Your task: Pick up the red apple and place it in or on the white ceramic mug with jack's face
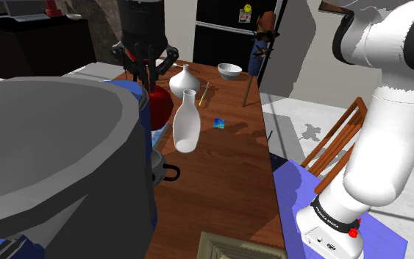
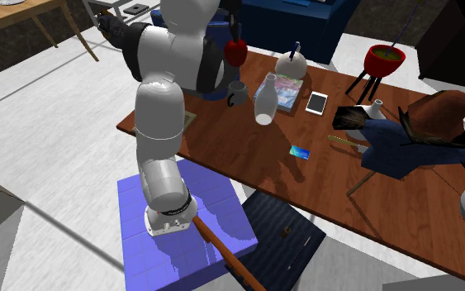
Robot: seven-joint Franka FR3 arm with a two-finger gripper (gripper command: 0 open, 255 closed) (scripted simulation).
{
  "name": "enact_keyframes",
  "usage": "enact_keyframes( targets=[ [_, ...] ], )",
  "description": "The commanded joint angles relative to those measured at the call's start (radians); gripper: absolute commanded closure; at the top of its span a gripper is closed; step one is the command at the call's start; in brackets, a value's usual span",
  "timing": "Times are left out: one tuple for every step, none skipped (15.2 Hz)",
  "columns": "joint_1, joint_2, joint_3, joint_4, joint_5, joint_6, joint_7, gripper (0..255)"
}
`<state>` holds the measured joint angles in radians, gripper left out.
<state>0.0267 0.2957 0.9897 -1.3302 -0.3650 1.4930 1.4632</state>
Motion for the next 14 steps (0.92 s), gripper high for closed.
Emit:
enact_keyframes(
  targets=[
    [-0.011, -0.006, 0.000, -0.037, 0.005, 0.032, 0.003, 255],
    [-0.019, -0.011, 0.001, -0.057, 0.009, 0.049, 0.003, 255],
    [-0.026, -0.016, 0.002, -0.076, 0.014, 0.064, 0.003, 255],
    [-0.032, -0.021, 0.003, -0.095, 0.017, 0.080, 0.004, 255],
    [-0.038, -0.025, 0.003, -0.113, 0.021, 0.095, 0.004, 255],
    [-0.044, -0.029, 0.004, -0.131, 0.024, 0.111, 0.004, 255],
    [-0.049, -0.033, 0.004, -0.148, 0.027, 0.126, 0.005, 255],
    [-0.054, -0.036, 0.004, -0.165, 0.029, 0.140, 0.005, 255],
    [-0.058, -0.039, 0.004, -0.182, 0.031, 0.155, 0.006, 255],
    [-0.063, -0.041, 0.004, -0.198, 0.032, 0.169, 0.007, 255],
    [-0.066, -0.043, 0.004, -0.213, 0.034, 0.183, 0.008, 255],
    [-0.070, -0.045, 0.004, -0.229, 0.034, 0.197, 0.009, 255],
    [-0.073, -0.046, 0.004, -0.244, 0.035, 0.211, 0.011, 255],
    [-0.075, -0.047, 0.003, -0.258, 0.035, 0.225, 0.012, 255]
  ],
)
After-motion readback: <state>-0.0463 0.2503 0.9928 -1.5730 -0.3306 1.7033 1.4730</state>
